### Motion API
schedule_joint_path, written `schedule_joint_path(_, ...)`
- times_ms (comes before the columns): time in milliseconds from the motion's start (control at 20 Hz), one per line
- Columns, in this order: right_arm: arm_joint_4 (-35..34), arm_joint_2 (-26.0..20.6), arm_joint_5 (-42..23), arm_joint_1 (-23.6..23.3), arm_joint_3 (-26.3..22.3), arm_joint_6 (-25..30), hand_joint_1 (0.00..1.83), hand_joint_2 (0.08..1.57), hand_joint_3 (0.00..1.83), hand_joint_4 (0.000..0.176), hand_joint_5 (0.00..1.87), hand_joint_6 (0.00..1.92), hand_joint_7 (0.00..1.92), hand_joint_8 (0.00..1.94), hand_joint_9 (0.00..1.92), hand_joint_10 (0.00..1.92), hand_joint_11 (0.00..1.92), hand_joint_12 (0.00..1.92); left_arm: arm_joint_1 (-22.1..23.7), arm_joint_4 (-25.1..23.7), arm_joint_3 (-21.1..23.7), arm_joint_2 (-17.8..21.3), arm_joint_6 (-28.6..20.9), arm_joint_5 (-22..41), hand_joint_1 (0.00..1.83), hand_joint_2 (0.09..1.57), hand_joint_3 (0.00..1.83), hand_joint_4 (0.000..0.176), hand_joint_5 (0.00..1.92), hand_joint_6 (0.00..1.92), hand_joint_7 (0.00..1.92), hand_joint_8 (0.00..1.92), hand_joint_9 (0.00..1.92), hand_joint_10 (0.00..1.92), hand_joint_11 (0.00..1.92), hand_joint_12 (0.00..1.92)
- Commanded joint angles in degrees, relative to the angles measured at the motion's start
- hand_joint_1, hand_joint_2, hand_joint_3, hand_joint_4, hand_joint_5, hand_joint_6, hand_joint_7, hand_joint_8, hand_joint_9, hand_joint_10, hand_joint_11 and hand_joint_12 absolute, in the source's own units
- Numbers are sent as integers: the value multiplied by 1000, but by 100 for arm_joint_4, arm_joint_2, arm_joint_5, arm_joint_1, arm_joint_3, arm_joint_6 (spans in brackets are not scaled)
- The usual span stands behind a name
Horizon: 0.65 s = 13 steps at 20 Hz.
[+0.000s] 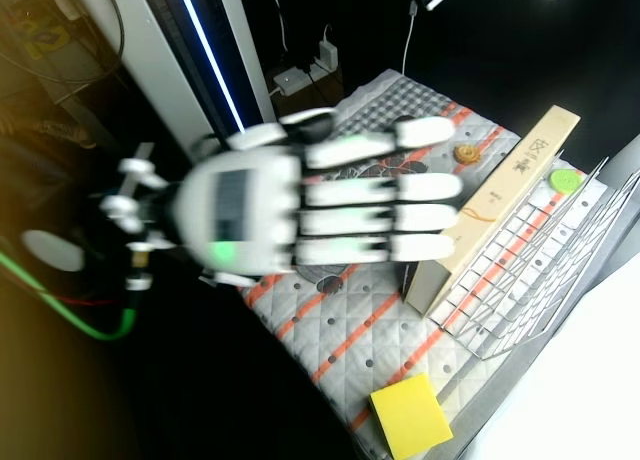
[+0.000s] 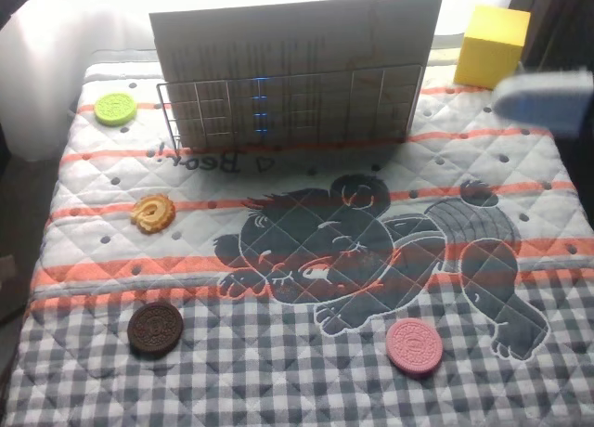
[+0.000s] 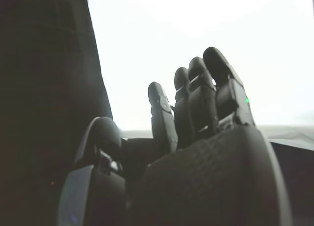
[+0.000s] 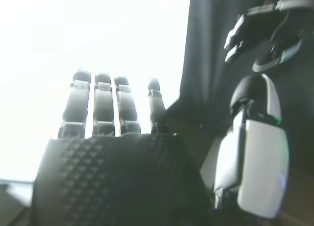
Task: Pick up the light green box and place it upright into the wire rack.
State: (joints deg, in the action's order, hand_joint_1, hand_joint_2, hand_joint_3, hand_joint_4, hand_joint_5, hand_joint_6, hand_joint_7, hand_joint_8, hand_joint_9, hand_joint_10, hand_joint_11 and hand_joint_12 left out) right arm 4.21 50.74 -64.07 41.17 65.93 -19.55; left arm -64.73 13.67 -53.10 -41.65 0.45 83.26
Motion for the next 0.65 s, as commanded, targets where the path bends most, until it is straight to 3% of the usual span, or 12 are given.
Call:
schedule_joint_path(0,-223,-93,-1106,133,-109,36,568,953,0,176,0,0,0,0,0,0,0,0,11,104,27,30,-45,970,451,1184,0,104,541,8,393,3,341,5,0,772)
schedule_joint_path(150,-691,-263,-1902,1062,-493,36,655,962,0,174,0,0,0,0,0,0,0,0,-73,96,143,14,-45,1388,439,1187,0,106,541,2,403,2,342,2,0,806)
schedule_joint_path(200,-744,-262,-1965,1145,-513,36,643,957,0,176,0,0,0,0,0,0,0,0,-96,97,154,2,-45,1451,446,1183,0,113,539,1,397,2,344,2,0,841)
schedule_joint_path(250,-806,-257,-2021,1227,-526,36,627,959,0,172,0,0,0,0,0,0,0,0,-137,104,159,-20,-45,1509,443,1175,0,134,543,2,412,8,351,5,0,848)
schedule_joint_path(300,-848,-254,-2044,1279,-532,36,607,977,7,115,0,0,0,0,0,0,0,0,-168,106,150,-34,-45,1514,476,1171,0,111,552,2,424,3,355,2,0,868)
schedule_joint_path(350,-864,-256,-2048,1299,-540,36,607,977,7,115,0,0,0,0,0,0,0,0,-195,108,141,-36,-45,1506,476,1171,0,111,552,2,424,3,355,2,0,868)
schedule_joint_path(450,-866,-272,-2090,1307,-562,36,611,988,8,140,0,0,0,0,0,0,0,0,-229,134,144,-34,-45,1572,440,1179,2,87,555,1,427,1,367,3,0,898)
schedule_joint_path(500,-875,-282,-2161,1318,-580,36,605,996,10,136,0,0,0,0,0,0,0,0,-231,138,140,-35,-45,1586,427,1179,2,92,556,1,430,1,376,6,0,895)
schedule_joint_path(550,-899,-284,-2273,1346,-601,36,582,975,0,160,0,0,0,0,0,0,0,0,-231,121,130,-38,-45,1589,456,1167,0,83,537,1,426,0,388,7,0,939)
schedule_joint_path(600,-919,-292,-2346,1369,-617,36,582,975,0,160,0,0,0,0,0,0,0,0,-231,94,123,-41,-45,1587,456,1167,0,83,537,1,426,0,388,7,0,939)
